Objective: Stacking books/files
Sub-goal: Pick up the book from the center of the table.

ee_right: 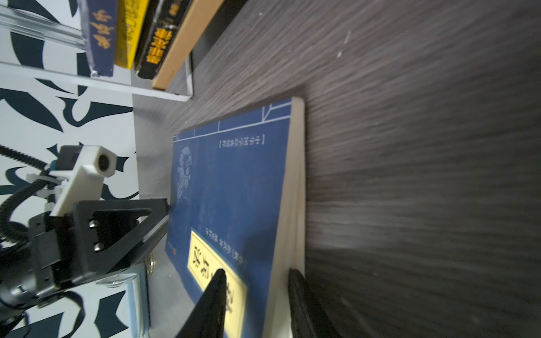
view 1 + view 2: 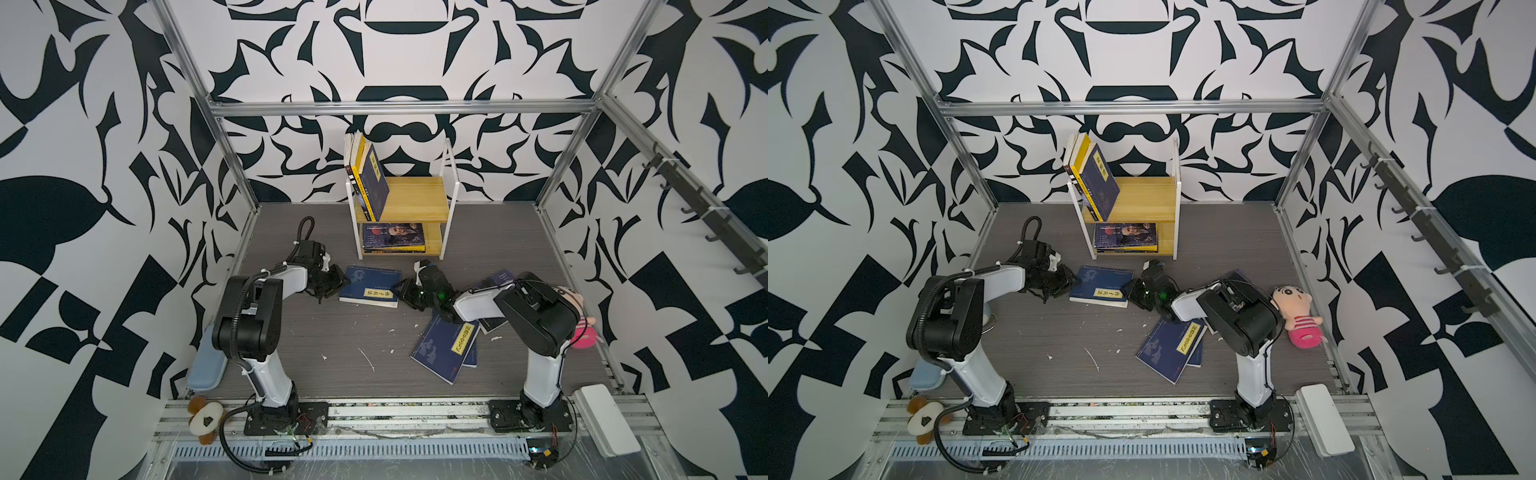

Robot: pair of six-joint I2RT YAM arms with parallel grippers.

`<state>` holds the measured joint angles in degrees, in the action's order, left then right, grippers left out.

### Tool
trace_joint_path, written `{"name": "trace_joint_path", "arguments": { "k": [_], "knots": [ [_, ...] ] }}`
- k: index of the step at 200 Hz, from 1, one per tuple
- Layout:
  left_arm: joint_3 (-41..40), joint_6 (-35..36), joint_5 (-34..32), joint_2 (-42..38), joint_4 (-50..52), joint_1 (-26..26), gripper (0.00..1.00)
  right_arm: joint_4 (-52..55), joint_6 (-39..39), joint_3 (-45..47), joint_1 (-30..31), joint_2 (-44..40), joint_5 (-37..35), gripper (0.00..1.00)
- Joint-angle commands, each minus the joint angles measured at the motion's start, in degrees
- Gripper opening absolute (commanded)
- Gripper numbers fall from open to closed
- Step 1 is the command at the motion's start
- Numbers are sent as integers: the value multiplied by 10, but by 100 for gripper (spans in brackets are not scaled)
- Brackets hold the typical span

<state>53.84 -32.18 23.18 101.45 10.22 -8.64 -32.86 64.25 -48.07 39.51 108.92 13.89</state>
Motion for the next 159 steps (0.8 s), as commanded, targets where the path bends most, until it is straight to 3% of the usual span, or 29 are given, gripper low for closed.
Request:
{"name": "trace_joint_path", "arguments": {
  "k": [1,40,57,75,97,125,140,159],
  "knots": [
    [-11,-11,13,23,21,-16,42,-57,6,-31,10,-50,46,37],
    [-15,-6,9,16,20,-16,42,-76,19,-31,10,-59,53,32],
    [-16,3,4,6,23,-16,45,-83,25,-31,9,-60,51,23],
    [-16,18,-10,-10,28,-16,54,-83,26,-31,7,-70,51,12],
    [-9,57,-46,-42,48,-14,75,-59,19,-26,0,-96,49,4],
    [16,157,-80,-123,90,-4,91,-2,-3,-24,-9,-153,36,3],
    [37,255,-78,-182,120,-4,99,24,-7,-25,-14,-181,23,4],
    [57,367,-40,-245,151,-9,100,41,5,-28,-19,-207,12,4]
  ]
}}
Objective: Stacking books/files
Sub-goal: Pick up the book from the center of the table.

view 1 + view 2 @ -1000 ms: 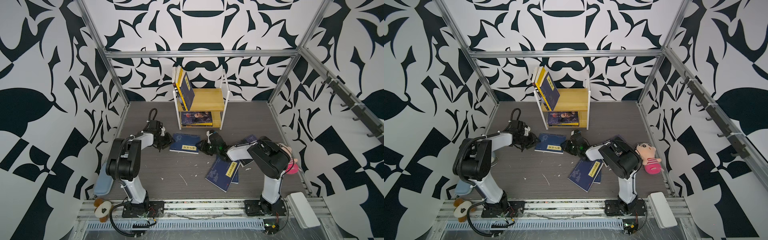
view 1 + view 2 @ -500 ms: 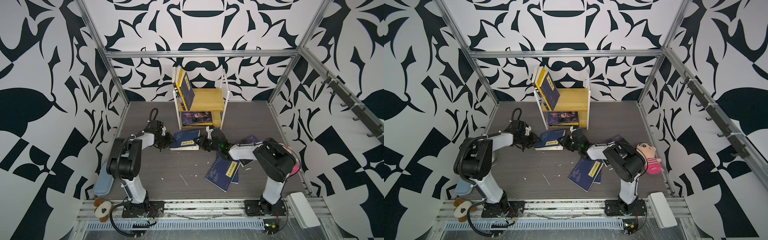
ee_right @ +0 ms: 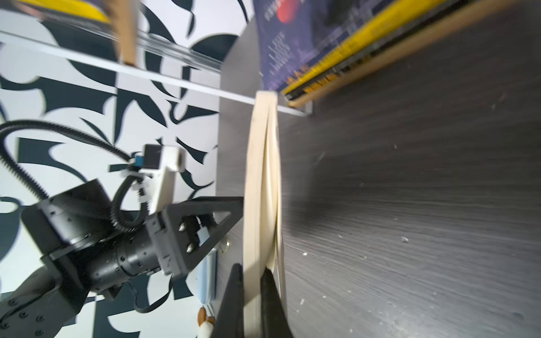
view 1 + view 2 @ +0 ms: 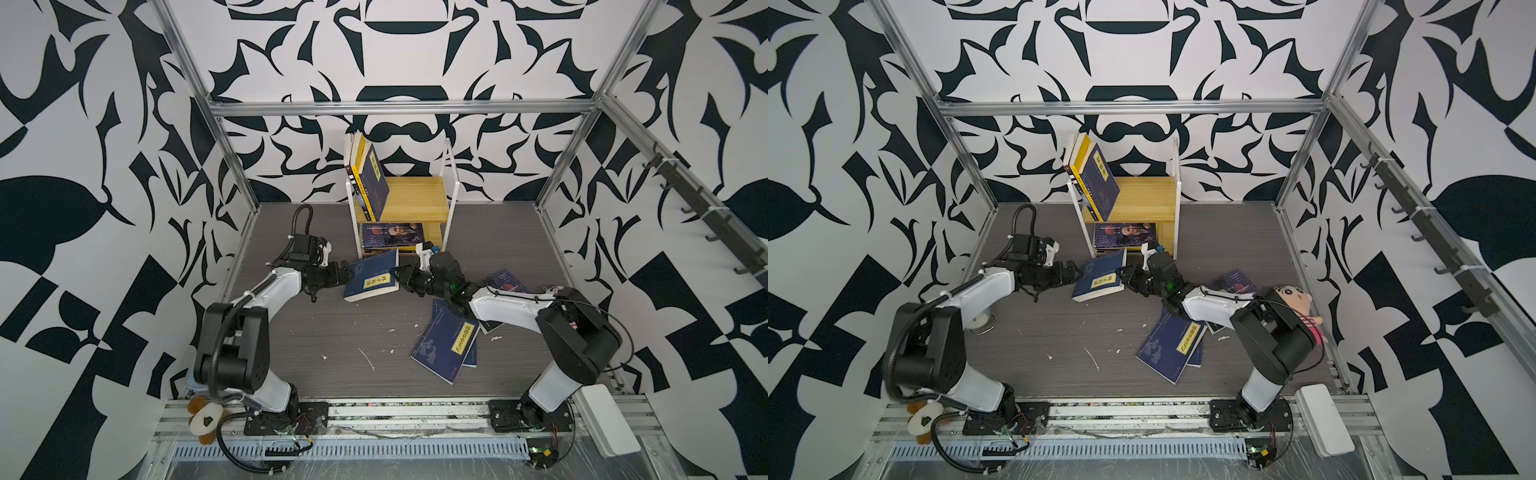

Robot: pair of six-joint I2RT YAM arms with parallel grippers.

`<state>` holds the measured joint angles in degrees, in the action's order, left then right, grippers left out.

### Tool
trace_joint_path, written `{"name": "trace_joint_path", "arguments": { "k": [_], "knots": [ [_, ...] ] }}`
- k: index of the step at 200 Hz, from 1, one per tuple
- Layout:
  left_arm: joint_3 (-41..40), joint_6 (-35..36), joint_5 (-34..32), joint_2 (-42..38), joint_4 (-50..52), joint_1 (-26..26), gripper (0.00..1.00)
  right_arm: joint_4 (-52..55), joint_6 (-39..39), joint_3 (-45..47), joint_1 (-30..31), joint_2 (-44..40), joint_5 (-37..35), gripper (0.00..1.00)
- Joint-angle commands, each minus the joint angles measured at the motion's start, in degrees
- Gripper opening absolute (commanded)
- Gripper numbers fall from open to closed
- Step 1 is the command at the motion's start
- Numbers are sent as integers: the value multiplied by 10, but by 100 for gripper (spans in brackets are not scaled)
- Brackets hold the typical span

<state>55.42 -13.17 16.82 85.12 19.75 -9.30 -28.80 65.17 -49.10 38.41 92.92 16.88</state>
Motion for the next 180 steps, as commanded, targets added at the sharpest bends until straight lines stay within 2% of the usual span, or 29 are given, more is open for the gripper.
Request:
{"name": "trace_joint_path", "arguments": {
  "k": [1,15,28,42,59,98,116,180],
  "knots": [
    [43,184,26,-83,58,-3,100,1,-3,-18,-9,-48,-19,4],
    [72,278,50,-98,108,-16,100,-1,22,-21,-12,-61,-25,4],
    [96,351,39,-99,145,-37,100,-2,42,-27,-14,-71,-30,4],
    [119,406,21,-96,170,-68,100,0,62,-36,-14,-79,-36,4],
    [154,438,6,-86,202,-107,100,9,74,-48,-15,-86,-41,5],
    [209,471,-81,-44,221,-185,100,18,96,-58,-14,-97,-51,4],
    [219,465,-108,-26,212,-209,95,23,101,-54,-13,-104,-58,5],
    [229,447,-200,12,159,-262,87,23,110,-46,-9,-116,-64,4]
  ]
}}
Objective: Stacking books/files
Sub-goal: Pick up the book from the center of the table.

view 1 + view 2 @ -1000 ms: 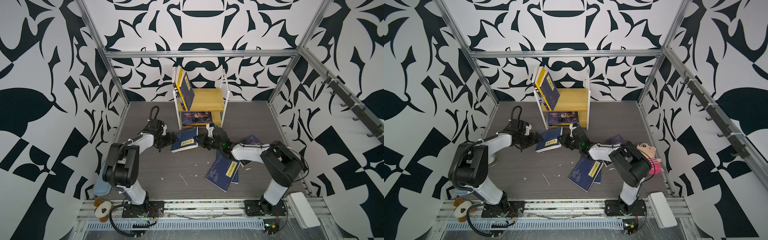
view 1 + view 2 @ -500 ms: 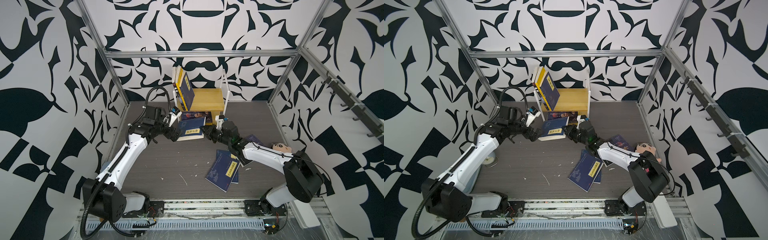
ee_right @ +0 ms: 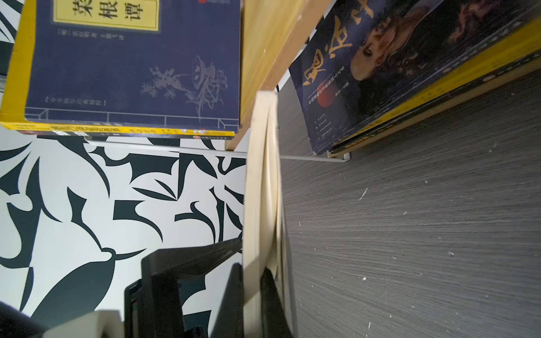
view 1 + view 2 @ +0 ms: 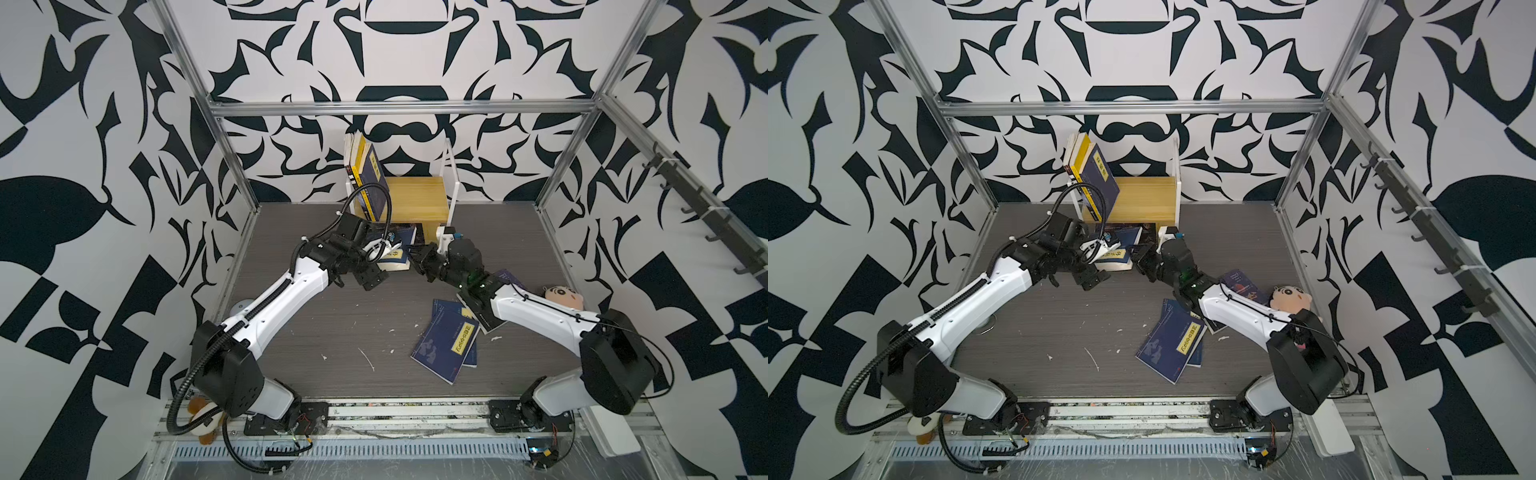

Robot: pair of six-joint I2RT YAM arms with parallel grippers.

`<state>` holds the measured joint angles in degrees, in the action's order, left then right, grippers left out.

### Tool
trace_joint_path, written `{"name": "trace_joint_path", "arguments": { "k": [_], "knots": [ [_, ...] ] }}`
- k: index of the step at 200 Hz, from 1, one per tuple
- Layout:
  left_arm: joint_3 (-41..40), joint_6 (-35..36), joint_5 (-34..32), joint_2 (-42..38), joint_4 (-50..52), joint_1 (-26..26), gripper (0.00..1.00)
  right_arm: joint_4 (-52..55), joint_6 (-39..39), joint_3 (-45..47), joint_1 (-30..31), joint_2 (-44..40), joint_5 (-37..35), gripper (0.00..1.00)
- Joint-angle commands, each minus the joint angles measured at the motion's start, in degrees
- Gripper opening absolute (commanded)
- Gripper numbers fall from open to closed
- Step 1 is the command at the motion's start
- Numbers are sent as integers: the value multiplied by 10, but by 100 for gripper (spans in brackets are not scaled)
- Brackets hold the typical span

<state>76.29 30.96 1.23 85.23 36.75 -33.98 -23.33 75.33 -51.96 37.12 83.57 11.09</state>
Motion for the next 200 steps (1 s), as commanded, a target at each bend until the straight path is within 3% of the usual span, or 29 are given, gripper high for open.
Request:
{"name": "trace_joint_path", "arguments": {
  "k": [1,27,91,115,157,200],
  "knots": [
    [21,6,-46,12,-11,-16,87,-31,8,-17,5,-22,-6,4],
    [36,14,-60,16,-9,-24,73,-30,7,-17,5,-23,-6,4],
    [52,36,-73,18,4,-30,64,-30,8,-16,5,-21,-5,4],
    [54,41,-73,20,8,-35,65,-32,8,-15,6,-19,-5,4],
    [61,60,-52,12,50,-44,82,-41,17,-10,5,-17,-7,4],
    [56,63,-81,16,27,-45,76,-36,16,-14,6,-13,-8,4]
  ]
}}
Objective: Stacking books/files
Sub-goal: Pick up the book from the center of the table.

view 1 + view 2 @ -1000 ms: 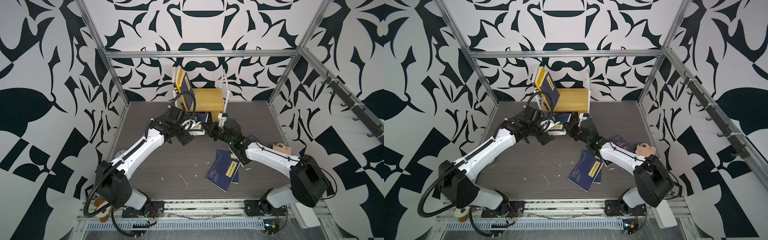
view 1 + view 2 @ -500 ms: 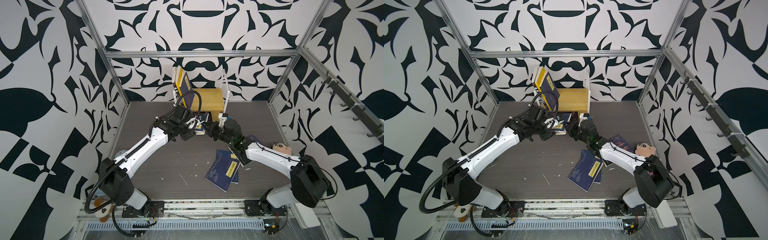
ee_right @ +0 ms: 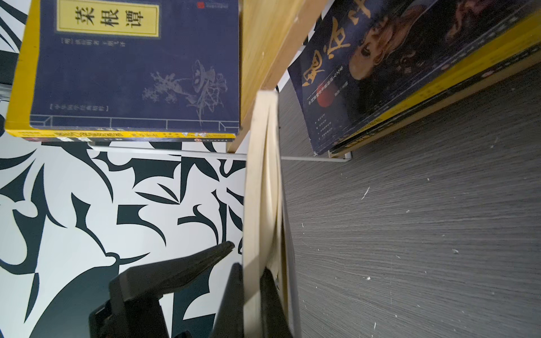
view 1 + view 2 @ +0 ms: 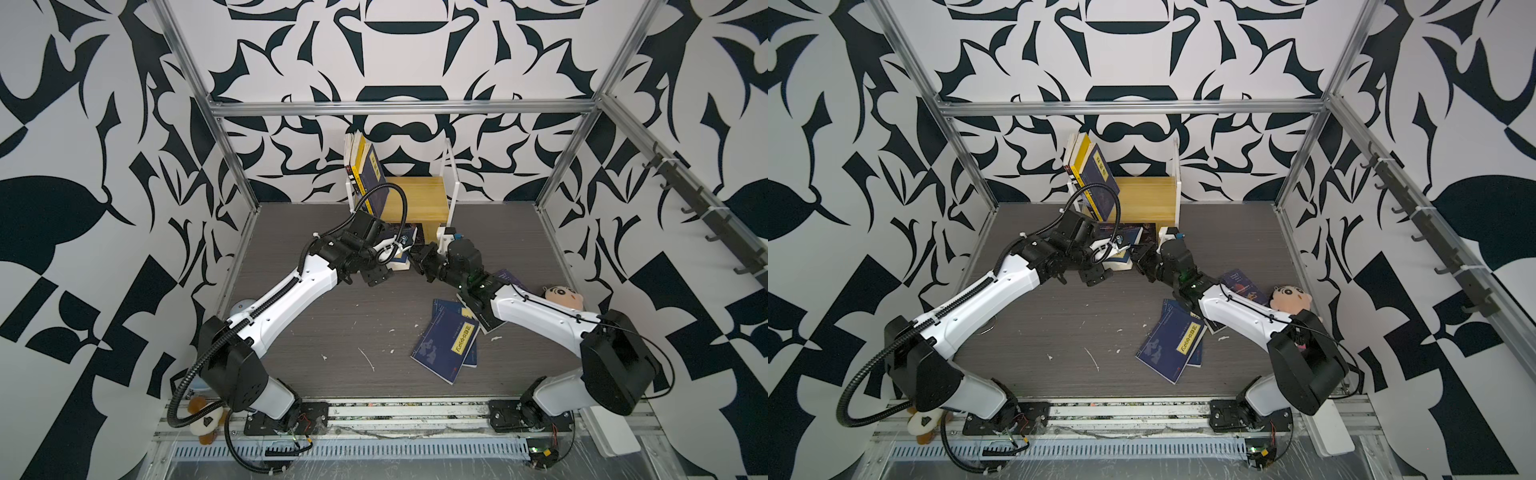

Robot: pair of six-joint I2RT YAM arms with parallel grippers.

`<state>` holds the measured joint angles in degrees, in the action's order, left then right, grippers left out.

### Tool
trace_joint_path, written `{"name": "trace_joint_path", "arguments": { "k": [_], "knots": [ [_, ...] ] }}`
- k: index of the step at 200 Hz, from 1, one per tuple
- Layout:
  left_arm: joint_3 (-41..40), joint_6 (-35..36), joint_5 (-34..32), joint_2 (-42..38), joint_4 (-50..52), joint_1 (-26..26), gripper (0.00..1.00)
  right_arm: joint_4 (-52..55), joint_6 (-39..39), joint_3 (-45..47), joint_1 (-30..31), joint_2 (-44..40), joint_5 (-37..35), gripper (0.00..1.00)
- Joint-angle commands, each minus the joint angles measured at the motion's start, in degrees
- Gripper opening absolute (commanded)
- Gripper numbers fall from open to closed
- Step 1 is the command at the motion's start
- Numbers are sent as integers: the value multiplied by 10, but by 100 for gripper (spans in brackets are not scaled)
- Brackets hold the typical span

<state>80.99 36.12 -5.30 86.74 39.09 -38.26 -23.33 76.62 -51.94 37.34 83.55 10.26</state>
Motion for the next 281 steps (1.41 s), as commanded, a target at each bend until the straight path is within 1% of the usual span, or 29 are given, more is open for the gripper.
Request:
{"name": "trace_joint_path", "arguments": {
  "k": [1,20,31,82,104,130,146,157,166,175,184,195,197,210,230,235,240,248,253,263,272,281],
  "knots": [
    [9,11,-16,2,2,-2,75,-36,3,-14,4,-13,0,4],
    [13,20,-38,7,-7,-8,69,-37,3,-14,4,-12,0,4],
    [18,20,-38,7,-7,-9,67,-37,4,-13,4,-12,-1,4],
    [-2,19,-56,17,-38,-9,63,-38,7,-18,4,-14,4,3],
    [-8,20,-65,24,-56,-9,57,-41,11,-16,4,-14,6,4],
    [-10,15,-70,28,-63,-13,41,-49,16,-10,5,-17,7,4],
    [-16,13,-70,20,-63,-14,28,-51,17,-6,5,-24,7,4],
    [-18,6,-70,13,-59,-14,18,-50,15,-2,5,-29,8,7],
    [-19,0,-67,6,-54,-14,9,-47,12,0,4,-35,8,11],
    [-18,-7,-63,-2,-46,-13,0,-45,5,3,2,-43,10,19],
    [-18,-14,-52,-11,-35,-9,0,-39,-11,5,-1,-53,15,28],
    [-12,-27,-8,-25,-8,5,0,-35,-38,10,-6,-72,19,36],
    [-11,-30,1,-27,-3,9,0,-34,-45,11,-8,-76,20,38],
    [-5,-59,59,-44,21,40,0,-24,-86,15,-18,-104,32,47],
    [3,-102,173,-74,40,110,0,14,-206,8,-32,-150,59,56],
    [5,-107,208,-80,50,127,0,28,-239,5,-35,-162,67,58],
    [8,-104,261,-85,64,144,0,39,-271,1,-37,-170,79,59],
    [18,-79,337,-87,110,165,0,43,-344,-2,-40,-183,103,59],
    [21,-75,368,-89,130,172,0,50,-384,-3,-40,-191,115,60],
    [19,-82,419,-97,136,190,0,68,-459,-9,-40,-204,153,61],
    [15,-86,494,-103,143,215,0,82,-530,-12,-40,-214,192,61],
    [14,-91,547,-107,152,235,0,92,-597,-7,-40,-223,216,61]
  ]
}}
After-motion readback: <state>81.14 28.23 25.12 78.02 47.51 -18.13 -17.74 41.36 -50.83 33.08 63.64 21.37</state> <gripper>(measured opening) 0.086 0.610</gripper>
